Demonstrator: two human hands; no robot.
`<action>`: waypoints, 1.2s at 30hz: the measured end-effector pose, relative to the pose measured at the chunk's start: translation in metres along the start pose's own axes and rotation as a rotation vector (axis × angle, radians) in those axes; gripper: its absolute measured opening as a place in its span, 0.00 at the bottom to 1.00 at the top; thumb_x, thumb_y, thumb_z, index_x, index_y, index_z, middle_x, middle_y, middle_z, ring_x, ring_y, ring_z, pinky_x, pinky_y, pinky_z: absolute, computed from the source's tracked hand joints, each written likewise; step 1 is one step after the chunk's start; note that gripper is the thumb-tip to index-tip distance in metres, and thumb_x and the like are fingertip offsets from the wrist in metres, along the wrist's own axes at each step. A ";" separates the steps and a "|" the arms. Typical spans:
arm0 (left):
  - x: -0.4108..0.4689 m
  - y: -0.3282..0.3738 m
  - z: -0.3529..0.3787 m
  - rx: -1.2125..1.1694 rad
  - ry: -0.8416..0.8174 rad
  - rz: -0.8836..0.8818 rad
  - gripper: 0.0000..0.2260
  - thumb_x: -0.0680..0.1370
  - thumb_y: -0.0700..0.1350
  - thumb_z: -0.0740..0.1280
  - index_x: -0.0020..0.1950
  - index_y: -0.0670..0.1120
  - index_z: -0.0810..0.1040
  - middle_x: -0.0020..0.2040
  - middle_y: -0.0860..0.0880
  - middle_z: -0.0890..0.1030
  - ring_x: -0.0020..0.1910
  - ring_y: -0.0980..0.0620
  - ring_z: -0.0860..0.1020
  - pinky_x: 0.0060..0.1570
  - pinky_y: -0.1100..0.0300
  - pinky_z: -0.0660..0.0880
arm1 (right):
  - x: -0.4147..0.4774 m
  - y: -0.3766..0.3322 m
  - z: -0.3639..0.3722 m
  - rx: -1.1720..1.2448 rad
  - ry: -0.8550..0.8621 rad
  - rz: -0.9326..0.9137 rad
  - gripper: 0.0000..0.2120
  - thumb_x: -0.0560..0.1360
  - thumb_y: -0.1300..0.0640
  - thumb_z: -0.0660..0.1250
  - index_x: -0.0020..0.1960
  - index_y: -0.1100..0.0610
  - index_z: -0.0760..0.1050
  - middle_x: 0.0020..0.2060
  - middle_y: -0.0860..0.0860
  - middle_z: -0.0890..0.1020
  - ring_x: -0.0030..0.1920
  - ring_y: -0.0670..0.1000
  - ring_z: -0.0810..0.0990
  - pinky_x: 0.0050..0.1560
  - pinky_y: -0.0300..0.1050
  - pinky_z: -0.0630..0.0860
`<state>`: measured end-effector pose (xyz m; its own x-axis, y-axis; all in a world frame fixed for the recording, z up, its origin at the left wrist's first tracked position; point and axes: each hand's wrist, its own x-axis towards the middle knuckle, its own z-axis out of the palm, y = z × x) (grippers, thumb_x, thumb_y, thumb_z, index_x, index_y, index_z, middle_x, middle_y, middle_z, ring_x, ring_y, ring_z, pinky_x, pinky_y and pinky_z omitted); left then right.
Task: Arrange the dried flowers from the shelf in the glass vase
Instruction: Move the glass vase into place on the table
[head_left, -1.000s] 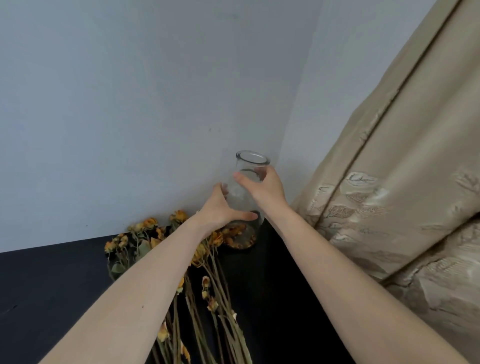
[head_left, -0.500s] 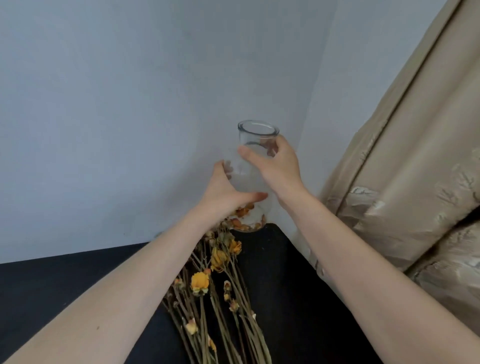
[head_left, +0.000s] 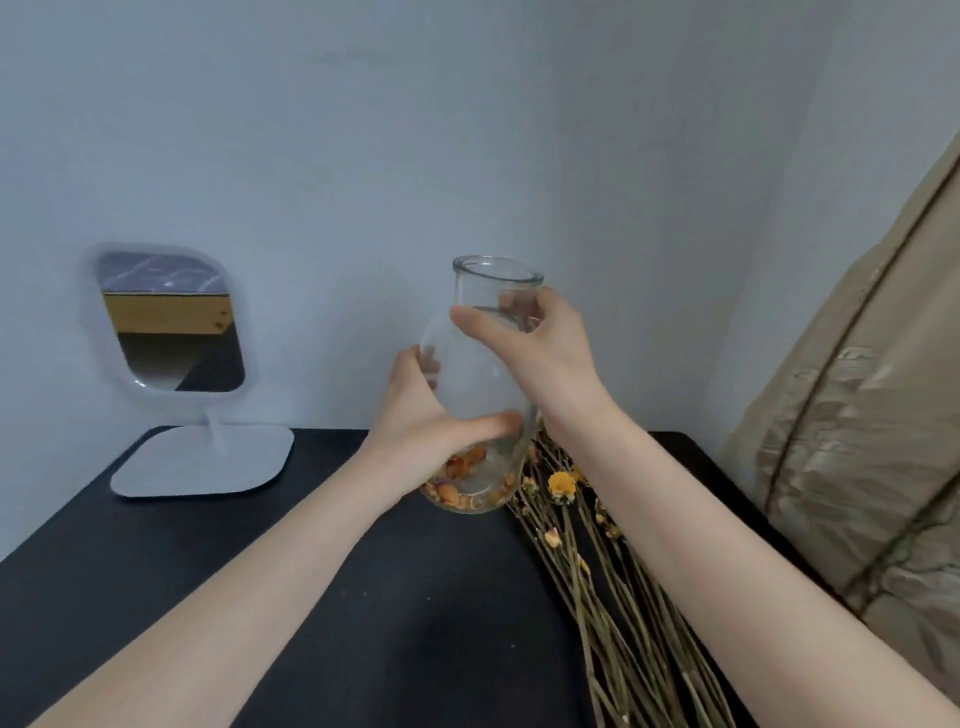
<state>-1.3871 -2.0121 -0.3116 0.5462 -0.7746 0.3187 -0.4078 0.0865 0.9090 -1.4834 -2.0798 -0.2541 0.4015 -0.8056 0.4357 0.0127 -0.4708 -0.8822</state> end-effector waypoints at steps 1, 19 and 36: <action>-0.011 -0.004 -0.008 0.012 0.014 -0.015 0.41 0.53 0.59 0.79 0.60 0.54 0.62 0.57 0.57 0.69 0.54 0.62 0.69 0.44 0.69 0.67 | -0.010 0.000 0.007 0.002 -0.027 0.010 0.22 0.66 0.49 0.76 0.54 0.56 0.73 0.47 0.45 0.77 0.47 0.42 0.74 0.43 0.29 0.69; -0.116 -0.059 -0.045 -0.026 0.044 -0.126 0.46 0.50 0.60 0.77 0.64 0.59 0.61 0.61 0.57 0.71 0.63 0.57 0.71 0.60 0.54 0.74 | -0.108 0.016 0.050 -0.079 -0.196 -0.020 0.17 0.64 0.48 0.76 0.47 0.44 0.71 0.46 0.43 0.81 0.48 0.41 0.79 0.50 0.40 0.77; -0.116 -0.072 -0.041 -0.067 0.004 -0.110 0.45 0.58 0.49 0.80 0.68 0.55 0.59 0.64 0.55 0.69 0.65 0.55 0.69 0.62 0.50 0.72 | -0.113 0.034 0.053 -0.115 -0.187 -0.008 0.19 0.64 0.45 0.75 0.51 0.45 0.71 0.48 0.42 0.80 0.50 0.42 0.78 0.51 0.41 0.76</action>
<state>-1.3910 -1.9026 -0.4033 0.5880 -0.7791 0.2175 -0.2954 0.0435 0.9544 -1.4793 -1.9857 -0.3423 0.5651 -0.7257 0.3925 -0.0838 -0.5238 -0.8477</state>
